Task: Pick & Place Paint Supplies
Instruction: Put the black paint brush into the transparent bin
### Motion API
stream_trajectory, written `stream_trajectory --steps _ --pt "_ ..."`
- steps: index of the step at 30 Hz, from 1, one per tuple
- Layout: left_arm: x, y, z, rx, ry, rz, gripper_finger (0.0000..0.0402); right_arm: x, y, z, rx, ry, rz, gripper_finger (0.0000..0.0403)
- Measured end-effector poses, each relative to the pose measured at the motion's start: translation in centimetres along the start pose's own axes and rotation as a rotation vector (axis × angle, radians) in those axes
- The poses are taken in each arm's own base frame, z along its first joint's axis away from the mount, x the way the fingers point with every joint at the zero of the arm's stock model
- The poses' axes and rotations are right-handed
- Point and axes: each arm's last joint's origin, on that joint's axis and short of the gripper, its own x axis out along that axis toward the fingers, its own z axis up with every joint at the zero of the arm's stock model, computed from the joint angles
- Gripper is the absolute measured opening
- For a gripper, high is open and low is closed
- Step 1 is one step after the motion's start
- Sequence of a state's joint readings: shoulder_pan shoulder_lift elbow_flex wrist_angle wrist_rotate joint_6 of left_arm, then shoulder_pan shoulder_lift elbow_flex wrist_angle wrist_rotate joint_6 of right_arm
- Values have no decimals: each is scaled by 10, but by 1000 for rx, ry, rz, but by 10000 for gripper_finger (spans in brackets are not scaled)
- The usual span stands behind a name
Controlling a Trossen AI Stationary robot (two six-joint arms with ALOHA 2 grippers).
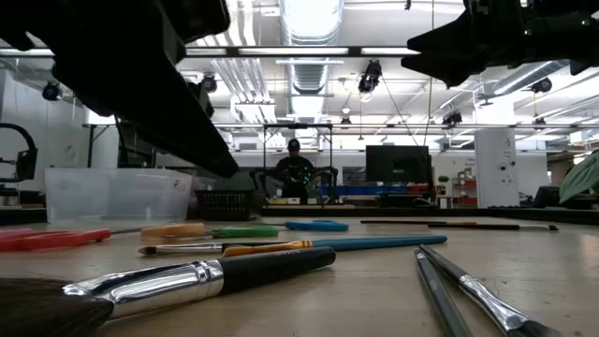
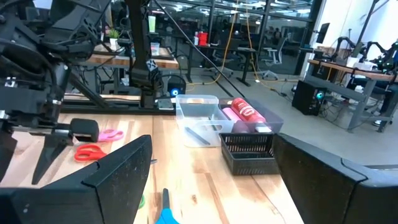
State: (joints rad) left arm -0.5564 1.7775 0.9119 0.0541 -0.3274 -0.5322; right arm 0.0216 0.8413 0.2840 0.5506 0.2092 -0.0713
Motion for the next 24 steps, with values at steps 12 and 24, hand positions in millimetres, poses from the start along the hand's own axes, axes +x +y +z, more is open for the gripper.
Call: stream_trajectory --steps 12,24 --pt "11 -4 -19 6 19 108 207 0 0 0 0 0 -1 331" --pt "30 4 -35 -3 41 212 207 0 0 0 0 -1 0 331"
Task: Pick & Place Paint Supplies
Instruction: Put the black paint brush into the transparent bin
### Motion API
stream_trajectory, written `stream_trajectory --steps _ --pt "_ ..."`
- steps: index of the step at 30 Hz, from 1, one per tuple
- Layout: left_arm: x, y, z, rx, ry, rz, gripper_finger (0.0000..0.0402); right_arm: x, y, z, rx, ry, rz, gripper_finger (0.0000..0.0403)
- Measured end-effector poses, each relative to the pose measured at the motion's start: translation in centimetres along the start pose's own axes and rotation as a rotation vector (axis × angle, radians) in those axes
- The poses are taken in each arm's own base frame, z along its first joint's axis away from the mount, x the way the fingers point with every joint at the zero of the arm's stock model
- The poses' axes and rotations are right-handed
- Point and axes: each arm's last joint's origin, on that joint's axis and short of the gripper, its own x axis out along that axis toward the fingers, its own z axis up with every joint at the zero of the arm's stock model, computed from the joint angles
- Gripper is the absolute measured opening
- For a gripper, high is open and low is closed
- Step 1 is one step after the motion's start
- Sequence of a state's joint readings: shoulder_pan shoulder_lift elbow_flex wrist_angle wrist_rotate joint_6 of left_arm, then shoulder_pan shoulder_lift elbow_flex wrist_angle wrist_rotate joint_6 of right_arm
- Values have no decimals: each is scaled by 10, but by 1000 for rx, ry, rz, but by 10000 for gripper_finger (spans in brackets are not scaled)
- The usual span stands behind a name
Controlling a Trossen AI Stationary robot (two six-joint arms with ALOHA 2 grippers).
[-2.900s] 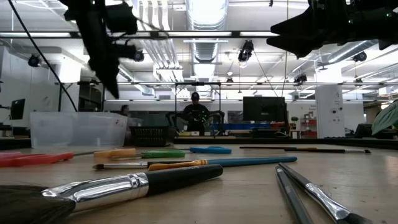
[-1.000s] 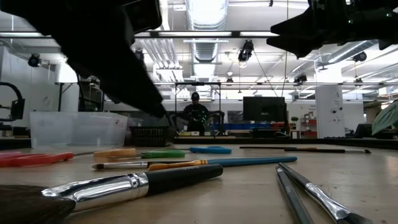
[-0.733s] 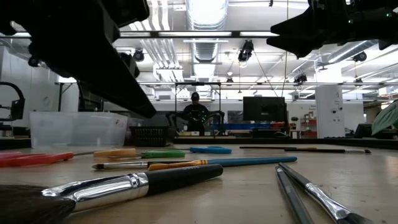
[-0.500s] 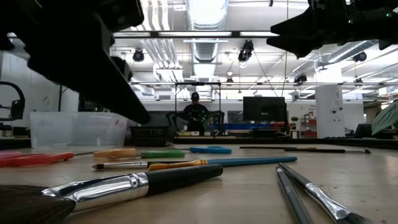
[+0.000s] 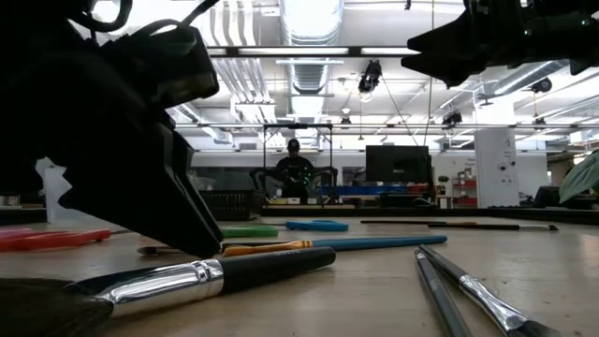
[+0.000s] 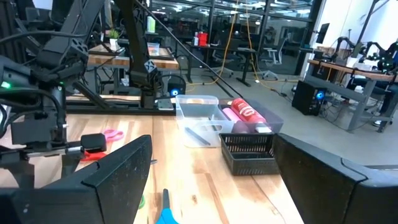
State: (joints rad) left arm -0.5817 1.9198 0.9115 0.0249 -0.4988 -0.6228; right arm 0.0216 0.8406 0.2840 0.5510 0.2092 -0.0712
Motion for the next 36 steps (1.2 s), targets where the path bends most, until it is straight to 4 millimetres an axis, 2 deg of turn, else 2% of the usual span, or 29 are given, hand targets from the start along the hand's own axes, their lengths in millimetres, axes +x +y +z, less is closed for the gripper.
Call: stream_trajectory --steps 10,27,36 --pt "1 2 -1 20 8 21 198 0 0 0 0 0 0 331" --pt "2 5 -3 21 3 77 13 0 0 0 0 1 0 331" --pt "2 5 -3 17 1 81 6 0 0 0 0 1 0 331"
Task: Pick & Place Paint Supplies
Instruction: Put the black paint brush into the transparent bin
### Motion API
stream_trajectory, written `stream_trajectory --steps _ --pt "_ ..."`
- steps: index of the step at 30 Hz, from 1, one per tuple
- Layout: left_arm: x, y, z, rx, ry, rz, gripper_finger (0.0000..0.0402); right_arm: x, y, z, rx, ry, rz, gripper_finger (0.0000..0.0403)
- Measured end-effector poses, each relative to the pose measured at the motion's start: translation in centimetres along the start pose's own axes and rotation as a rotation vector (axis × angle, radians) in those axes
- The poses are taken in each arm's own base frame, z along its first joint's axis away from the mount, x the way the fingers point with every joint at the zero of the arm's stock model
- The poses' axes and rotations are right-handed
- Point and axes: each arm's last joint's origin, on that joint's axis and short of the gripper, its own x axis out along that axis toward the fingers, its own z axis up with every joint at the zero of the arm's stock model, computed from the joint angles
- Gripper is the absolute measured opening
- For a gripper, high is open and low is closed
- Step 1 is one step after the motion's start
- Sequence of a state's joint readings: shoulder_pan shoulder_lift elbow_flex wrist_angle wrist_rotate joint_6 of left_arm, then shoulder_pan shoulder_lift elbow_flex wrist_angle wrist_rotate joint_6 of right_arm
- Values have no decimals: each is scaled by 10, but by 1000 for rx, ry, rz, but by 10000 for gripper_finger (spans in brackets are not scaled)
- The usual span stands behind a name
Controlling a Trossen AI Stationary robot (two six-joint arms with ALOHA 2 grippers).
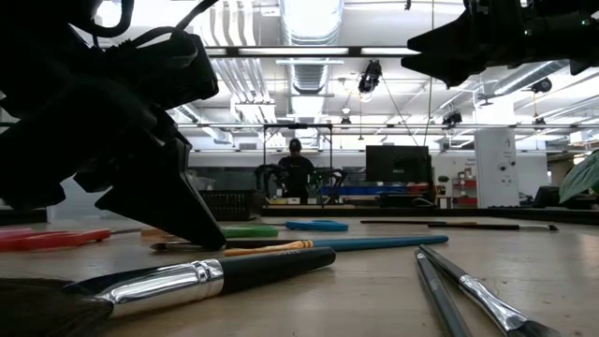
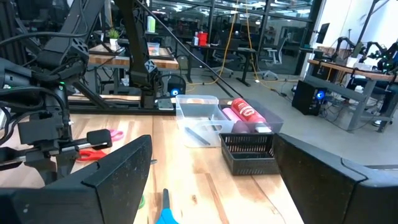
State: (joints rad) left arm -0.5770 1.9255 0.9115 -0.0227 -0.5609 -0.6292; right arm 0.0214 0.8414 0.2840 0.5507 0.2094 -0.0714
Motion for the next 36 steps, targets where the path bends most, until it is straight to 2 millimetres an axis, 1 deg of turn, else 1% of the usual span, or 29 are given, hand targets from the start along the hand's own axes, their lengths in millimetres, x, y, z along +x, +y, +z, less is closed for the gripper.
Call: stream_trajectory --steps 10,15,23,28,36 --pt "-1 -2 2 -3 0 -8 6 0 0 0 0 0 0 331" --pt "-6 -1 6 -2 11 -19 6 0 0 0 0 0 0 331" --pt "-21 2 19 -23 -22 -37 5 0 0 0 0 1 0 331" --pt "-33 8 24 -11 -11 -25 5 0 0 0 0 0 0 331" --pt "-68 28 36 22 22 5 5 0 0 0 0 0 0 331"
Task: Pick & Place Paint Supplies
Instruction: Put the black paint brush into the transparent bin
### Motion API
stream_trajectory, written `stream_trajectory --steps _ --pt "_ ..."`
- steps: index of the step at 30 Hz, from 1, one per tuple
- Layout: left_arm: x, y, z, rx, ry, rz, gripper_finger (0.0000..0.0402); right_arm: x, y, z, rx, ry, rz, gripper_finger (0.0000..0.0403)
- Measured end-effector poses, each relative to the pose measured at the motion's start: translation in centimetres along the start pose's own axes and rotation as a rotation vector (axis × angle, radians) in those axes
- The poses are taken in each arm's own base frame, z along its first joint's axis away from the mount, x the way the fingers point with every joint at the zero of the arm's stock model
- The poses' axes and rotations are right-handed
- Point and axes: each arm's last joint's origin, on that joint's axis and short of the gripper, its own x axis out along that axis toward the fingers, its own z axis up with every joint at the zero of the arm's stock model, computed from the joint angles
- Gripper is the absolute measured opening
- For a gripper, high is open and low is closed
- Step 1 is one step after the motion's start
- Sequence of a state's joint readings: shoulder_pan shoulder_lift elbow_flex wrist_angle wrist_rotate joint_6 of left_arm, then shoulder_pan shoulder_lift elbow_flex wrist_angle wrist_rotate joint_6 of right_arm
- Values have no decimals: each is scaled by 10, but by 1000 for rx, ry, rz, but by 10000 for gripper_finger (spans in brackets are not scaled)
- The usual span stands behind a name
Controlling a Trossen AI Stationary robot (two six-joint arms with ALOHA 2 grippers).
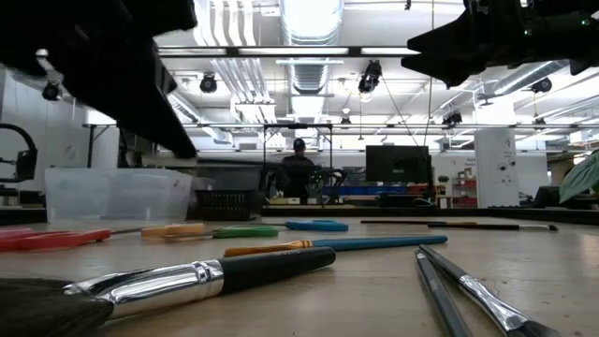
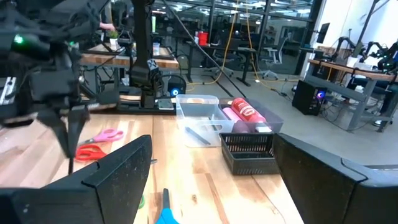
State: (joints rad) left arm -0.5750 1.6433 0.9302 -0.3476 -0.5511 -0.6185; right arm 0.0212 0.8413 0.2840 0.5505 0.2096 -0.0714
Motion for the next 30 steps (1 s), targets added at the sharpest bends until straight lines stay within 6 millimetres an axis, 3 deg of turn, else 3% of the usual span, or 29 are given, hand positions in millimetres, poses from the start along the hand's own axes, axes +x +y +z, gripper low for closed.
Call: stream_trajectory --steps 14,30 --pt "-64 57 4 60 68 169 5 0 0 0 0 -1 0 331" --pt "-97 122 -6 131 242 451 6 0 0 0 0 -1 0 331"
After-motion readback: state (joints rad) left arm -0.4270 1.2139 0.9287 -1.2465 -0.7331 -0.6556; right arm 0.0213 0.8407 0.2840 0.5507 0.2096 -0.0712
